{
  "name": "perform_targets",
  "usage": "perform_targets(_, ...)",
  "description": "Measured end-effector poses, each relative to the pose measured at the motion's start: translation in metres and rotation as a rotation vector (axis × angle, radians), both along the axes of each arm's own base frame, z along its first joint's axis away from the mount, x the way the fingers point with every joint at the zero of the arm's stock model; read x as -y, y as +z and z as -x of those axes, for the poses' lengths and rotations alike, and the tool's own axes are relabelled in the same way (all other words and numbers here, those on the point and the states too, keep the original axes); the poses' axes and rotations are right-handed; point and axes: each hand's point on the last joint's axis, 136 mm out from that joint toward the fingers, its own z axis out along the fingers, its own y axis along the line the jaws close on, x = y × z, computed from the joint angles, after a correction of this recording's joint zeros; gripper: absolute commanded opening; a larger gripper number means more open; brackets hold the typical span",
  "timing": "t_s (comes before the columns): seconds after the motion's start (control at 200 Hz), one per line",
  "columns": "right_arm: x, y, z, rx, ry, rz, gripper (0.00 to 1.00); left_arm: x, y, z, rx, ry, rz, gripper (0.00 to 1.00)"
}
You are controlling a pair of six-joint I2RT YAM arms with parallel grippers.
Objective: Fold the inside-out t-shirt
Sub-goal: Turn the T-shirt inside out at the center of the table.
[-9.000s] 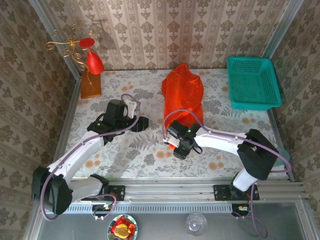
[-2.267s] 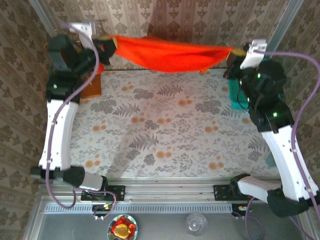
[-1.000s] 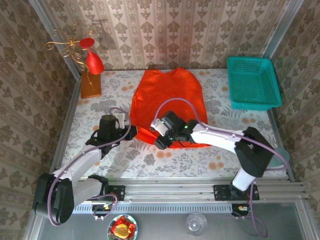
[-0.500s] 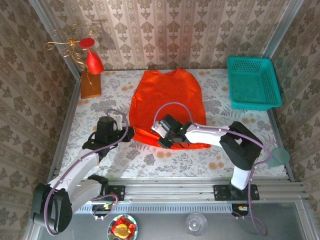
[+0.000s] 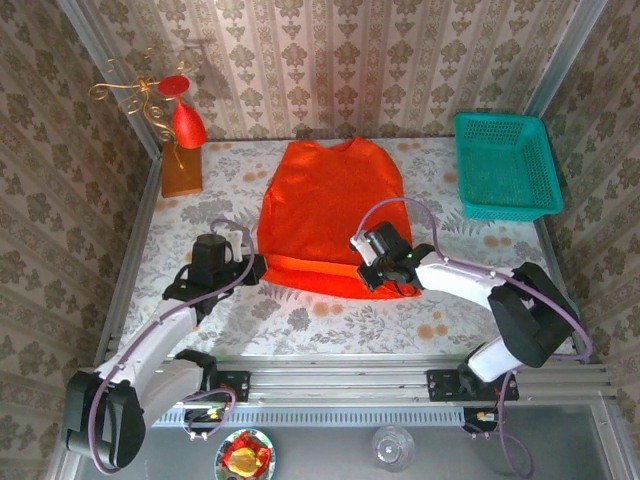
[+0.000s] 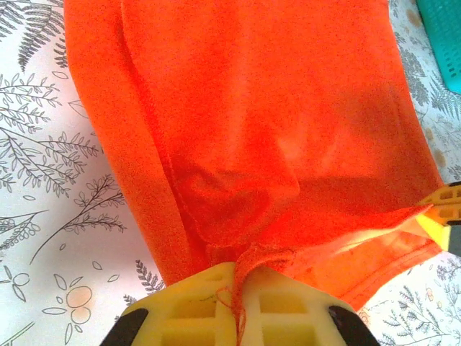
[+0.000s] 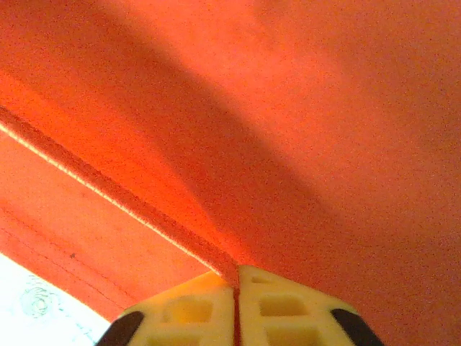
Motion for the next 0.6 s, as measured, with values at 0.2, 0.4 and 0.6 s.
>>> perform_targets(0.2,-0.003,0.013,0.004,0.008,0.007,-0.037,0.0,0.0,0.001,0.0,0.003,-0.003,0.001,0.12)
perform_targets(0.4,0.0,0.024,0.01,0.002,0.034,-0.027,0.0,0.013,0.003,0.006,0.035,-0.074,-0.017,0.56)
perform_targets(0.6,-0.008,0.057,0.009,0.05,0.065,-0.08,0.0,0.058,0.03,0.013,0.147,-0.256,-0.029,0.61)
